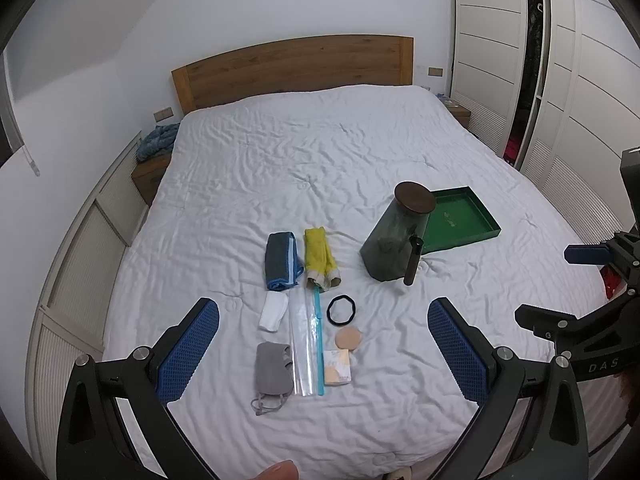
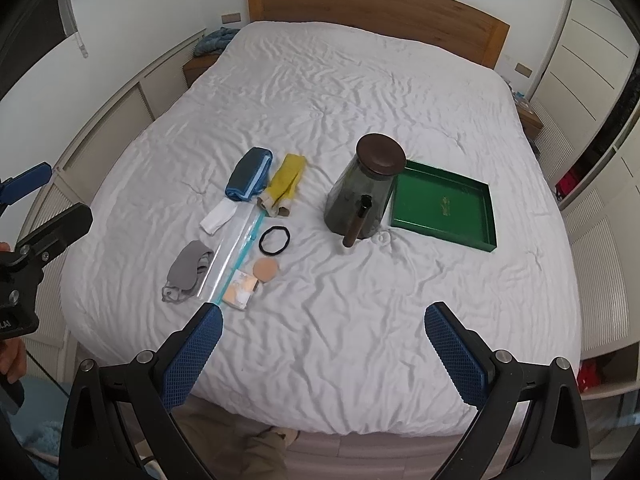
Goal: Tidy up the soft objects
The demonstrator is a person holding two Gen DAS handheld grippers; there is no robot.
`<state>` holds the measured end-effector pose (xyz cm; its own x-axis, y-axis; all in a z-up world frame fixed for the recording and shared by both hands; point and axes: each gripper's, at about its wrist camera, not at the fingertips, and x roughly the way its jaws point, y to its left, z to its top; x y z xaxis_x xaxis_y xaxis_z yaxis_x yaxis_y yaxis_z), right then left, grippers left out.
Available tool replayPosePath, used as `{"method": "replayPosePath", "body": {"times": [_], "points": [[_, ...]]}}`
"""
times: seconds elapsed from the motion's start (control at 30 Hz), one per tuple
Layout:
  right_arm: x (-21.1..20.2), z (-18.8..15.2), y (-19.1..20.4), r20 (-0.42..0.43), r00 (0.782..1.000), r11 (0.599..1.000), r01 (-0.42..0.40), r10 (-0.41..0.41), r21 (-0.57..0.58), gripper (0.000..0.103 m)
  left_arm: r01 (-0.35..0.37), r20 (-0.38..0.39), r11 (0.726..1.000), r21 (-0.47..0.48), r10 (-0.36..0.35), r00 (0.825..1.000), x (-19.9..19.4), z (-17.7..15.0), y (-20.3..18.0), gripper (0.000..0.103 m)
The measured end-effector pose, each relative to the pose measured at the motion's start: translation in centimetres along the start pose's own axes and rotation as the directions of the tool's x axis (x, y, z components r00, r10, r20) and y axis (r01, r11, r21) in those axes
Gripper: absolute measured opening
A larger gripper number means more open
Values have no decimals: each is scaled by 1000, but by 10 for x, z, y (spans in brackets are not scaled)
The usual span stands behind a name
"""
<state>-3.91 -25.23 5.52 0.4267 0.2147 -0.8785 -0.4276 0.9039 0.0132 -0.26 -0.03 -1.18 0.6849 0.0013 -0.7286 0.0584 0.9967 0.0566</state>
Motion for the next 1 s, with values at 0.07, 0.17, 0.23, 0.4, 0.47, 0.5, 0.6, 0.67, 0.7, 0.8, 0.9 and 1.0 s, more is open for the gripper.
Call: {"method": "replayPosePath", "body": {"times": [0.07, 0.17, 0.23, 0.4, 0.47, 0.5, 0.6, 0.67, 0.7, 0.8, 0.9, 1.0], "points": [[-1, -1, -1, 2, 1000, 1000, -1, 1, -1, 103, 2, -3, 1000, 2, -2, 1000, 0, 0, -1, 102], [-1, -1, -1, 1, 1000, 1000, 0, 0, 1, 103, 0, -3, 1000, 1, 0, 1000, -2, -2, -2, 102], [-1, -1, 0, 3, 1000, 1000, -1, 1, 1, 103, -5, -1, 1000, -3, 5, 1000, -5, -1, -4, 102], [0, -5, -1, 9, 1000, 1000, -2, 2, -10, 103, -18, 2, 1000, -16, 18, 1000, -7, -2, -11, 102], [0, -7, -3, 10, 1000, 1000, -6, 6, -14, 103, -22, 3, 1000, -17, 22, 1000, -8, -3, -15, 102], [0, -8, -3, 11, 1000, 1000, -7, 7, -17, 103, -22, 4, 1000, -20, 22, 1000, -10, -3, -15, 102], [0, -8, -5, 16, 1000, 1000, -11, 11, -22, 103, -29, 7, 999, -22, 29, 1000, -13, -5, -19, 102], [-1, -9, -5, 20, 1000, 1000, -14, 14, -25, 103, -35, 7, 999, -22, 35, 999, -14, -5, -23, 102], [0, -9, -5, 21, 1000, 1000, -16, 17, -27, 103, -36, 7, 999, -26, 36, 999, -16, -6, -23, 102], [-1, -11, -5, 24, 999, 999, -21, 21, -32, 103, -46, 4, 999, -29, 46, 999, -17, -7, -25, 102], [0, -12, -6, 22, 999, 999, -26, 26, -33, 103, -50, -3, 998, -33, 50, 999, -19, -8, -26, 102], [0, -11, -3, 23, 999, 999, -30, 31, -41, 103, -55, -4, 998, -37, 55, 998, -22, -11, -25, 102]]}}
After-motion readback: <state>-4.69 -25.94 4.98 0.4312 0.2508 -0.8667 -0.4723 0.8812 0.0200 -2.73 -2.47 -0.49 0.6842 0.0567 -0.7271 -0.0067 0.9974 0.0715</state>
